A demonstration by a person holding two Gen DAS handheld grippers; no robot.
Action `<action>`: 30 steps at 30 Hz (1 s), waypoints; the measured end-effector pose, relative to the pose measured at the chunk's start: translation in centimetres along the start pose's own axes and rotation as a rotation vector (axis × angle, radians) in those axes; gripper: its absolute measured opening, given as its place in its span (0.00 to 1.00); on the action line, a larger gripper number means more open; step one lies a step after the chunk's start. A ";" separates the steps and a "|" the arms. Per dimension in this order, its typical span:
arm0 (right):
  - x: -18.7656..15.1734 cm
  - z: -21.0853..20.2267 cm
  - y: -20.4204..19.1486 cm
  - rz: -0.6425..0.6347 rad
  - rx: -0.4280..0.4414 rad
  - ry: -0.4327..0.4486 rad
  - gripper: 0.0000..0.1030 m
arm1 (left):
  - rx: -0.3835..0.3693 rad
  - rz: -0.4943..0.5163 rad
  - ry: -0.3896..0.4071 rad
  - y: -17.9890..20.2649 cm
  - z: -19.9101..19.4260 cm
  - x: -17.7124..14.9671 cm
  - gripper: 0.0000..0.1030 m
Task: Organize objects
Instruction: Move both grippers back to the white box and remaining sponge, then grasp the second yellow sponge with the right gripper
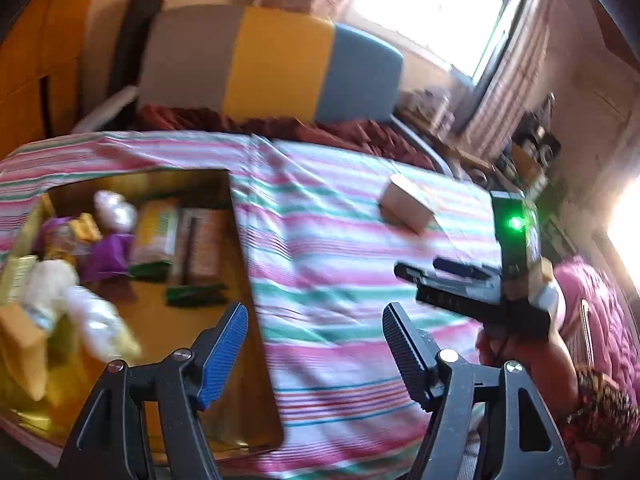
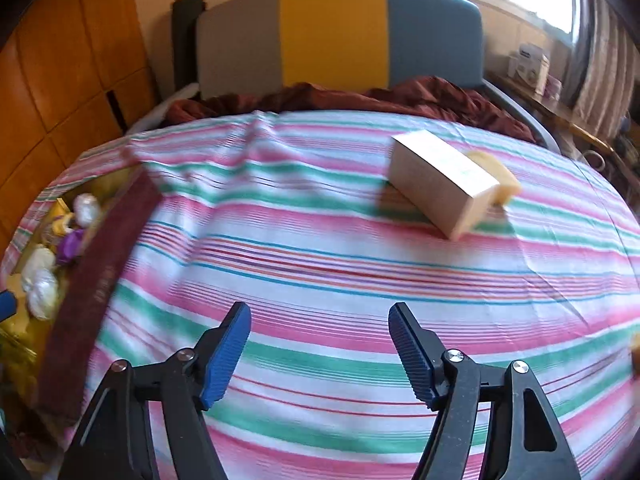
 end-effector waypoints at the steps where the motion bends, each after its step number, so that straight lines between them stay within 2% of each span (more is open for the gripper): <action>1: 0.1 0.3 1.0 0.010 -0.009 -0.003 0.70 | -0.007 0.004 -0.014 0.5 0.5 -0.1 0.69; 5: 1.9 0.6 6.2 0.098 -0.056 0.038 0.70 | -0.038 0.027 -0.081 2.5 2.2 -0.7 0.69; 10: 5.7 1.7 11.2 0.173 -0.058 0.115 0.77 | -0.036 0.065 -0.110 3.8 2.6 -1.2 0.69; 15: 7.7 4.8 12.5 0.155 -0.018 0.072 0.77 | -0.012 0.071 -0.138 3.9 3.1 -1.3 0.69; 18: 7.4 5.5 10.4 0.104 0.085 0.058 0.78 | -0.009 0.063 -0.141 3.8 3.4 -1.2 0.69; 20: 6.6 4.9 8.1 0.062 0.184 0.063 0.78 | -0.013 0.057 -0.133 3.9 3.7 -1.0 0.69; 23: 5.7 3.7 6.8 0.075 0.325 0.080 0.77 | -0.034 0.047 -0.122 4.0 3.9 -0.8 0.69; 24: 5.5 3.1 7.1 0.096 0.333 0.111 0.77 | -0.036 0.046 -0.119 4.1 4.0 -0.7 0.69; 26: 5.7 1.5 9.6 0.188 0.272 0.207 0.78 | -0.042 0.043 -0.113 4.1 4.0 -0.6 0.69; 27: 6.0 1.0 11.5 0.249 0.195 0.250 0.79 | -0.043 0.041 -0.112 4.1 4.1 -0.6 0.69; 28: 6.3 0.8 12.9 0.284 0.131 0.266 0.80 | -0.043 0.037 -0.114 4.1 4.1 -0.7 0.69; 30: 7.3 1.5 15.9 0.333 -0.009 0.240 0.80 | -0.041 0.031 -0.118 4.1 4.4 -0.7 0.69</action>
Point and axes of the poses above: each gripper's, at about its wrist camera, not at the fingertips, and z roughly the way its jaws point, y to its right, x to its top, the point moved 1 cm from there along z, roughly the way its jaws point, and after that the axes turned 1 degree about x, right-handed, at the moved point
